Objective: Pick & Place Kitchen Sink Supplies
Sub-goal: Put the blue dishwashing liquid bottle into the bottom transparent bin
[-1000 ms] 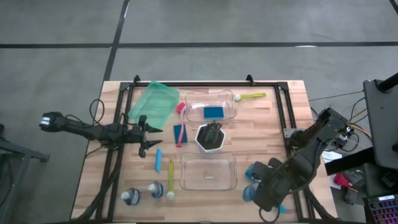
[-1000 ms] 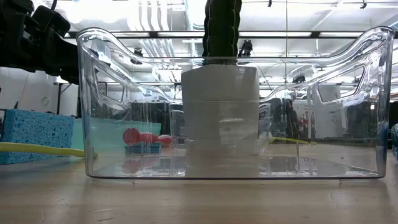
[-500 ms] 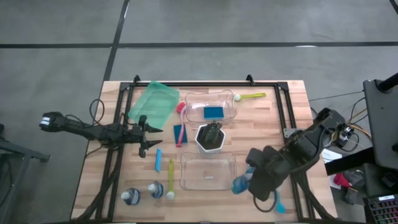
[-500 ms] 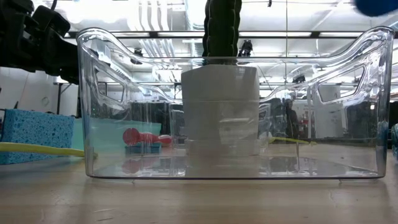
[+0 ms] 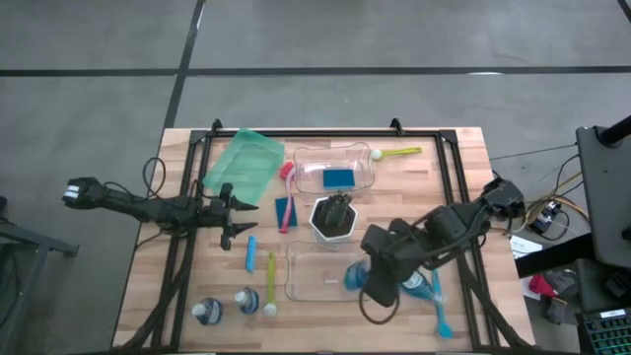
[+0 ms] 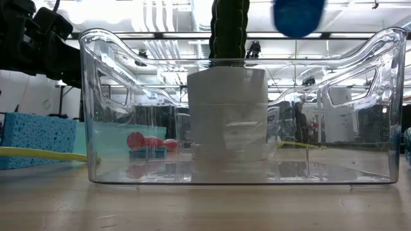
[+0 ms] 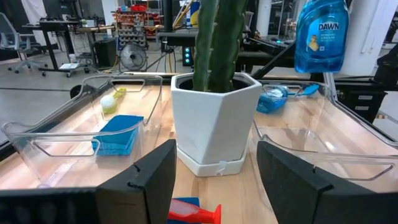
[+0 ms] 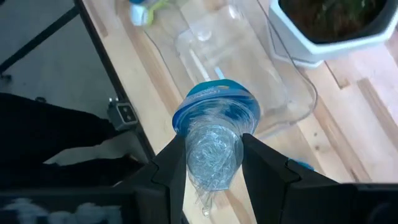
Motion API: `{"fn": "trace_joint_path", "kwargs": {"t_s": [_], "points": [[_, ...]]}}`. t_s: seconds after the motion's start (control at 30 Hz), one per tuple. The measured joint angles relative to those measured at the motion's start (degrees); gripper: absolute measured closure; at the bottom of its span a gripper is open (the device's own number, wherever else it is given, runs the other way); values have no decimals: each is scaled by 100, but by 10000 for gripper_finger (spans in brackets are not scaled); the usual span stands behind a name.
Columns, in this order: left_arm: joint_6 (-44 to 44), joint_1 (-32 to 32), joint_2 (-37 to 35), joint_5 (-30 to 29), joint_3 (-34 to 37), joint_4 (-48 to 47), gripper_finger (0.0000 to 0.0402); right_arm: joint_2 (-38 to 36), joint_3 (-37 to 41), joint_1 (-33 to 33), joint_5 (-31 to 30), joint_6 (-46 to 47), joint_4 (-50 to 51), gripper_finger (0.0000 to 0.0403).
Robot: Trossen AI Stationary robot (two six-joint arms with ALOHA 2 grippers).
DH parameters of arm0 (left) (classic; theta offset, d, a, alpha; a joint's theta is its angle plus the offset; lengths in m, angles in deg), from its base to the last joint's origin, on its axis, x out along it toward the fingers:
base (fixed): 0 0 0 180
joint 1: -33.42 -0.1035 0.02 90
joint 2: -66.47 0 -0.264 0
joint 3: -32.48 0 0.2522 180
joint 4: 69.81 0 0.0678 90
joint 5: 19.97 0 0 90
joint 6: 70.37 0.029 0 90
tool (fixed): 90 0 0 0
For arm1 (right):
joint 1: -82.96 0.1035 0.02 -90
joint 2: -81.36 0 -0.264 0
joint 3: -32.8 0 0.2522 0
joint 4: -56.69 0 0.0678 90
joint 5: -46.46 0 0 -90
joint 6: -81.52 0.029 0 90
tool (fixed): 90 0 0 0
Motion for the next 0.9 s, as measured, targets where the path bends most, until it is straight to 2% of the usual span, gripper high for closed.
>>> {"fn": "trace_joint_path", "kwargs": {"t_s": [0.37,0.53,0.9], "points": [[0,0,2,0,-2,-2,184,976,-1189,-458,264,-869,244,281],[1,-1,0,1,-2,-5,184,1207,-1147,-544,484,-1003,220,281],[0,-2,0,0,0,-5,184,1632,-1180,-713,513,-1286,75,280]]}}
